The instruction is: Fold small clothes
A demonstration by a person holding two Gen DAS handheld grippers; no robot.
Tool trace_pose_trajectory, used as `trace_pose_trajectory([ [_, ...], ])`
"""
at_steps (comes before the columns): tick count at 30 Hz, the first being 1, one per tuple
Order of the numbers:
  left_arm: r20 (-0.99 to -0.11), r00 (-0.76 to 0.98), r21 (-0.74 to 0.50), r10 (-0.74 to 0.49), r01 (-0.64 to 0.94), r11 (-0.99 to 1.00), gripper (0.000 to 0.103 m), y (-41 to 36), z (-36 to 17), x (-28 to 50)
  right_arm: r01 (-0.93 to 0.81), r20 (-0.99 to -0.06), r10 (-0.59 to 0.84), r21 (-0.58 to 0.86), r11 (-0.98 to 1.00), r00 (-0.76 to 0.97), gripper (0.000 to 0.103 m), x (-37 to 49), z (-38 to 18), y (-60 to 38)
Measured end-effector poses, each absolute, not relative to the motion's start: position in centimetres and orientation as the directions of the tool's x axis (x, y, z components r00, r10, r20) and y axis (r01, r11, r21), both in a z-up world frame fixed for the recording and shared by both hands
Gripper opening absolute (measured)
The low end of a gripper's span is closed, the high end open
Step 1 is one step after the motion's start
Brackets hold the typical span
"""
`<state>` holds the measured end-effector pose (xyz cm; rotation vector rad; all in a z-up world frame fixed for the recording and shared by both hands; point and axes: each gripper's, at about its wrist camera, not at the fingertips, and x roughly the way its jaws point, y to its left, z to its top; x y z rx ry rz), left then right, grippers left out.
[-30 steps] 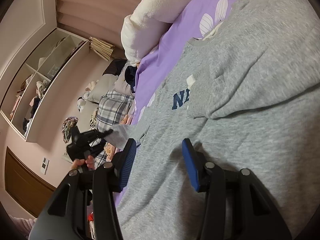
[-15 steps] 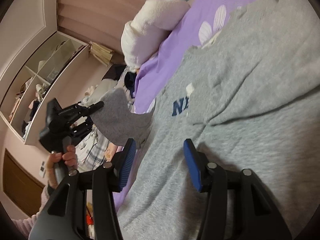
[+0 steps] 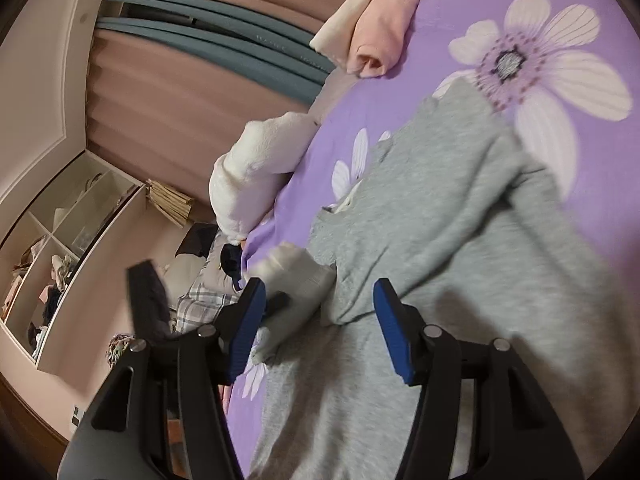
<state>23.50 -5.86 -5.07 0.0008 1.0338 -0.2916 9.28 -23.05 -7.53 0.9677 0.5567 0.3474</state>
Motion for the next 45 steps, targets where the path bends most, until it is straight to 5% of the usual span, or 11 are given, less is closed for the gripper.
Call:
trace_pose_trajectory([
  [4,-0.836,0.465,-0.149,-0.291,0.318,0.936,0.074,-6.5,-4.7,21.6,-0.020,-0.315,0.488,0.824,0.566,0.814,0.060,8.1,-7.1,-23.8],
  [10,-0.793,0.544,-0.091,-0.273,0.338,0.937,0.082,-3.7,-2.5,17.4,-0.001,-0.385,0.502,0.793,0.609,0.774,0.061,8.7,-7.2,-22.9],
  [28,-0.805,0.536,-0.205,-0.254,0.150,0.967,0.083,7.7,-5.6,12.4,-0.004,-0.629,0.513,0.629,0.777,0.585,0.061,18.1,-8.7,-15.2],
  [33,-0.809,0.531,-0.232,-0.251,0.103,0.967,0.083,9.7,-6.4,12.8,-0.039,-0.687,0.460,0.534,0.844,0.563,0.027,19.8,-7.7,-12.8],
  [39,-0.789,0.542,-0.294,-0.289,0.079,0.952,0.083,11.5,-6.3,13.0,-0.048,-0.786,0.363,0.394,0.918,0.501,0.011,22.6,-7.0,-10.5],
  [45,-0.781,0.552,-0.315,-0.292,0.056,0.947,0.083,12.6,-6.1,13.3,-0.256,-0.680,0.447,0.369,0.894,0.582,0.008,23.7,1.4,-4.9],
])
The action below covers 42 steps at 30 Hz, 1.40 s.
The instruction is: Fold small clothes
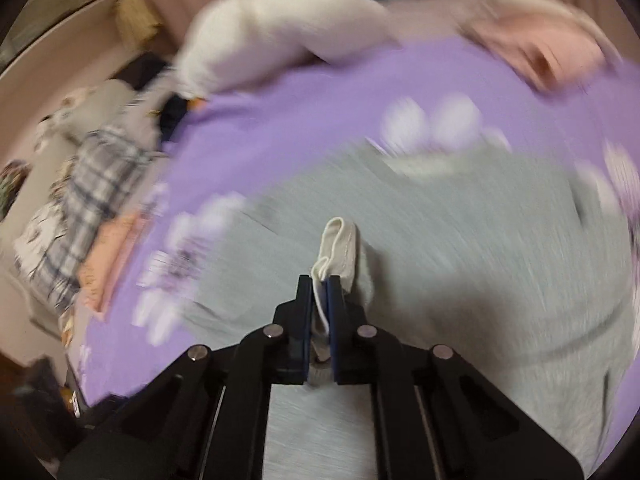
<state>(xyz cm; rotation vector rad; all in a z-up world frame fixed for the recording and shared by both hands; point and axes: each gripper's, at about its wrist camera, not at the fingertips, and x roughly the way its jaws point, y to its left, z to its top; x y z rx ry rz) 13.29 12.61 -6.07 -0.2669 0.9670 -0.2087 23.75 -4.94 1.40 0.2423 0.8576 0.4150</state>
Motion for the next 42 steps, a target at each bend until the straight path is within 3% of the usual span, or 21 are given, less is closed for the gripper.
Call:
trace_pose_trajectory([
  [3,-0.784,0.552,-0.309,-0.285,0.050,0.950,0.083,12.7,-6.0,13.4,-0.345,-0.574,0.509,0.377,0.859,0.641,0.007,23.2,6.0,-4.0],
  [5,-0.786,0.549,-0.311,-0.285,0.048,0.949,0.083,12.7,-6.1,13.4,-0.345,-0.554,0.508,0.377,0.860,0.660,0.007,23.1,6.9,-4.7],
  [11,-0.794,0.538,-0.305,-0.282,0.049,0.951,0.083,12.6,-6.5,13.7,-0.061,-0.726,0.298,0.334,0.941,0.620,0.008,24.3,-1.9,-12.9],
  [17,-0.798,0.532,-0.304,-0.284,0.052,0.951,0.083,12.0,-5.8,15.7,0.039,-0.781,0.302,0.384,0.923,0.546,0.011,24.2,-8.5,-17.0],
  [19,-0.784,0.532,-0.338,-0.320,0.066,0.939,0.083,11.6,-4.9,16.9,0.031,-0.764,0.312,0.397,0.917,0.565,0.013,23.9,-8.1,-17.4],
  [23,-0.756,0.541,-0.379,-0.368,0.097,0.920,0.083,10.7,-3.6,19.8,-0.012,-0.715,0.309,0.389,0.921,0.627,0.027,22.1,-6.0,-17.2],
  [28,-0.662,0.472,-0.593,-0.583,0.147,0.792,0.082,8.9,-4.1,25.2,-0.076,-0.669,0.355,0.409,0.910,0.653,0.026,21.7,-4.6,-16.5],
  [32,-0.647,0.436,-0.659,-0.625,0.091,0.746,0.082,8.4,-6.1,28.5,-0.086,-0.659,0.385,0.438,0.895,0.646,0.026,22.0,-4.9,-15.9],
  [35,-0.713,0.453,-0.596,-0.535,0.010,0.803,0.082,9.0,-7.7,29.7,-0.084,-0.674,0.382,0.431,0.899,0.632,0.026,22.2,-5.5,-15.3],
  [37,-0.776,0.476,-0.478,-0.414,-0.017,0.878,0.082,9.5,-8.2,29.6,-0.081,-0.683,0.378,0.425,0.901,0.625,0.026,22.3,-5.8,-15.3],
  [40,-0.801,0.478,-0.401,-0.360,0.017,0.916,0.072,9.9,-8.9,29.0,-0.075,-0.692,0.376,0.424,0.903,0.616,0.026,22.5,-6.3,-15.5],
  [42,-0.813,0.489,-0.346,-0.316,0.030,0.938,0.072,9.9,-8.8,29.0,-0.075,-0.692,0.377,0.425,0.902,0.616,0.026,22.7,-6.4,-15.5],
])
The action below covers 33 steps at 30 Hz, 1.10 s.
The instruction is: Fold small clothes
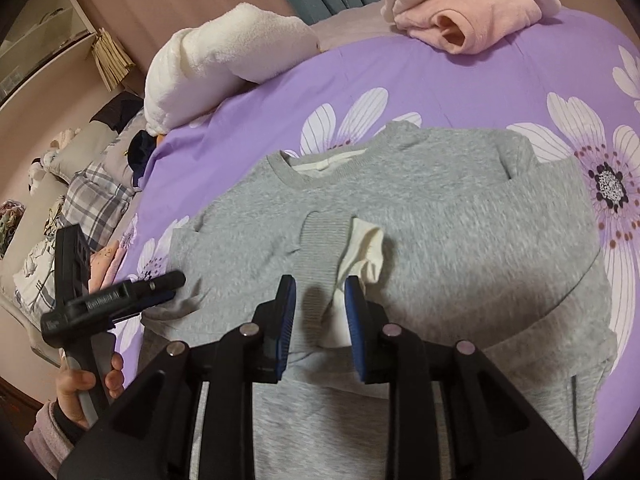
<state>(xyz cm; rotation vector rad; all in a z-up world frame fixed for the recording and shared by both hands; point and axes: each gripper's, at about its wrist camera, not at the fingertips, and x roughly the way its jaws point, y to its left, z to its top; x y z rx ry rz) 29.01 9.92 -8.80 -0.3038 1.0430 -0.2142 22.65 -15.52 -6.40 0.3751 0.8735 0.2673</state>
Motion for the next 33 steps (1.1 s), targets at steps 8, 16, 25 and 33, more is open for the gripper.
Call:
trace_pose_trajectory([
  [8,-0.845,0.503,-0.221,-0.184,-0.015,0.975,0.072,12.4,-9.7,29.5,-0.087,-0.700,0.364,0.399,0.913,0.614,0.028,22.9,-6.2,-14.6],
  [16,-0.791,0.561,-0.290,-0.244,0.007,0.957,0.072,14.1,-6.3,27.1,-0.103,-0.683,0.372,0.402,0.910,0.629,0.028,22.6,-5.9,-14.4],
  [25,-0.772,0.531,-0.256,-0.349,0.241,0.936,0.072,8.4,-5.8,23.6,-0.072,-0.745,0.356,0.386,0.920,0.564,0.028,22.8,-8.6,-13.4],
  [33,-0.812,0.479,-0.254,-0.334,0.226,0.941,0.072,8.0,-7.7,22.3,-0.059,-0.753,0.336,0.370,0.927,0.566,0.030,19.0,-7.2,-14.8],
])
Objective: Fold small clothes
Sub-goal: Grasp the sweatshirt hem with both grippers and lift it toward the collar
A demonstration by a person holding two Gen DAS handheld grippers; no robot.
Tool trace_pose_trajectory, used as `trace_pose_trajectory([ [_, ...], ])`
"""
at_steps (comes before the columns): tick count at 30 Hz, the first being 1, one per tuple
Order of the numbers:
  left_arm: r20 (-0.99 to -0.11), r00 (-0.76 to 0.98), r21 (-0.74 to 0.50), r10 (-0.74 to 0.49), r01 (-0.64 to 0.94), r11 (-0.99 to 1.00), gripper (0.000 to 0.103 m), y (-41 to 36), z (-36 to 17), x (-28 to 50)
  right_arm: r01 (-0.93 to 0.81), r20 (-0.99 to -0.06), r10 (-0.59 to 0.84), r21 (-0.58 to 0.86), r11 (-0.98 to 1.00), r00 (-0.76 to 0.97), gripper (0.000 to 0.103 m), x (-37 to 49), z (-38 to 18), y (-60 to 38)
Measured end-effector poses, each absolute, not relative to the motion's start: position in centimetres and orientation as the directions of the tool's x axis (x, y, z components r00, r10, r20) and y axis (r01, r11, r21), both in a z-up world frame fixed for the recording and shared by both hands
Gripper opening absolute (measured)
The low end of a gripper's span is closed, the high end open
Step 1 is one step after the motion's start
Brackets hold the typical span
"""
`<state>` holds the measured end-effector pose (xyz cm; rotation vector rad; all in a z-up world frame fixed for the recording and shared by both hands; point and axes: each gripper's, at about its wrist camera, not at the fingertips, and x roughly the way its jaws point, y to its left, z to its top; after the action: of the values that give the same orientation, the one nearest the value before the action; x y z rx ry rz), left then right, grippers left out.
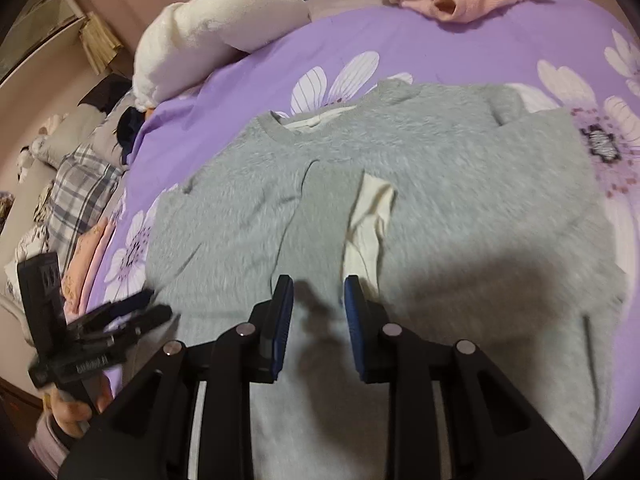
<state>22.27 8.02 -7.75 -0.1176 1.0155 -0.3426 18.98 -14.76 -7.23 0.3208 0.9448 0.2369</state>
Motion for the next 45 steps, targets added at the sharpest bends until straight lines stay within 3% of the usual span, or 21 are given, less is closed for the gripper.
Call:
trace_pose_trajectory([
  [4,-0.785,0.494,-0.299,-0.373,0.225,0.927,0.072,10.2,-6.3,19.3,-0.067,-0.740,0.343,0.376,0.924,0.579,0.035,15.0,-6.6,-16.3],
  [8,-0.774,0.480,-0.366,-0.413,0.193,0.910,0.076,11.7,-6.4,16.6,-0.067,-0.708,0.359,0.405,0.912,0.608,0.048,10.9,-6.3,-17.8],
  [11,-0.777,0.461,-0.395,-0.429,0.173,0.902,0.076,11.8,-7.1,14.7,-0.071,-0.708,0.365,0.409,0.910,0.604,0.049,8.7,-6.6,-18.1],
  [15,-0.798,0.468,-0.307,-0.380,0.226,0.924,0.076,10.1,-7.5,11.3,-0.081,-0.750,0.342,0.362,0.929,0.567,0.049,7.2,-7.7,-16.9],
  [20,-0.835,0.491,-0.122,-0.250,0.279,0.952,0.076,7.7,-9.1,7.3,-0.147,-0.817,0.201,0.143,0.979,0.541,0.048,3.8,-9.2,-14.5],
  [24,-0.838,0.485,-0.126,-0.250,0.273,0.954,0.076,8.8,-8.5,5.6,-0.203,-0.825,0.153,0.048,0.978,0.544,0.054,1.0,-9.1,-14.5],
  [31,-0.805,0.435,-0.385,-0.402,0.131,0.913,0.077,13.8,-8.3,3.4,-0.124,-0.790,0.258,0.228,0.966,0.556,0.059,-2.9,-6.9,-19.3],
  [33,-0.782,0.425,-0.457,-0.456,0.108,0.883,0.079,14.7,-8.3,3.1,-0.069,-0.762,0.295,0.314,0.947,0.576,0.066,-3.6,-6.6,-21.4],
  [35,-0.749,0.421,-0.530,-0.512,0.082,0.844,0.082,15.5,-8.5,3.1,0.007,-0.744,0.289,0.368,0.930,0.602,0.066,-4.0,-6.7,-23.2],
  [40,-0.690,0.386,-0.640,-0.613,0.070,0.765,0.082,15.4,-9.2,3.8,0.155,-0.705,0.351,0.545,0.824,0.616,0.068,-4.5,-8.8,-26.8],
  [43,-0.663,0.365,-0.678,-0.654,0.079,0.731,0.083,14.7,-9.4,4.3,0.151,-0.673,0.414,0.614,0.775,0.613,0.068,-4.4,-10.0,-26.8],
  [45,-0.656,0.364,-0.684,-0.661,0.083,0.725,0.090,14.4,-9.5,4.4,0.125,-0.648,0.451,0.644,0.754,0.614,0.068,-4.2,-10.3,-26.5],
])
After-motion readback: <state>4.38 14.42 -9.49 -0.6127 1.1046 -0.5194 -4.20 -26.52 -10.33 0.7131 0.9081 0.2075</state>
